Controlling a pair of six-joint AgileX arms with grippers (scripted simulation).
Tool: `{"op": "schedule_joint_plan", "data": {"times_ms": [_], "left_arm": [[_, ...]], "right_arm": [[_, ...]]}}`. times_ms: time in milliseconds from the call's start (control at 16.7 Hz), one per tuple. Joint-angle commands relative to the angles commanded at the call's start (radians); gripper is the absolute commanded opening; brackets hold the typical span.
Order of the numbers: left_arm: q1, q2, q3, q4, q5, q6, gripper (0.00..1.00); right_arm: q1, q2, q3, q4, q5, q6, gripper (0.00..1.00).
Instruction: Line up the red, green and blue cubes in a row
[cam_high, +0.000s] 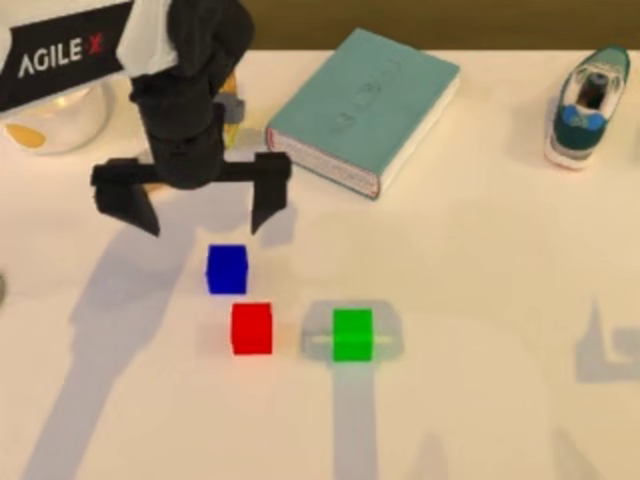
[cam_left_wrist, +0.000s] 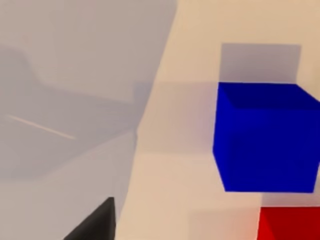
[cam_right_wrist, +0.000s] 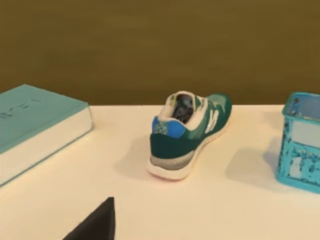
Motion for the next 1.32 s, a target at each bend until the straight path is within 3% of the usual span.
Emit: {"op": "schedule_joint_plan", "data": {"times_ms": [540,1020,1320], "left_arm": [[-0.008,0.054,0.048,-0.023,0.000,-0.010,1.00],[-0.010,0.151,-0.097,0.224,0.001,-0.008,1.00],[-0.011,0.158,-0.106,0.236,0.001,-0.008,1.00]], "right_arm": [[-0.021,-0.065,-0.037,0.061,-0.013,-0.018,1.00],[-0.021,-0.065,-0.037,0.061,-0.013,-0.018,1.00],[-0.021,-0.065,-0.037,0.061,-0.013,-0.018,1.00]]}}
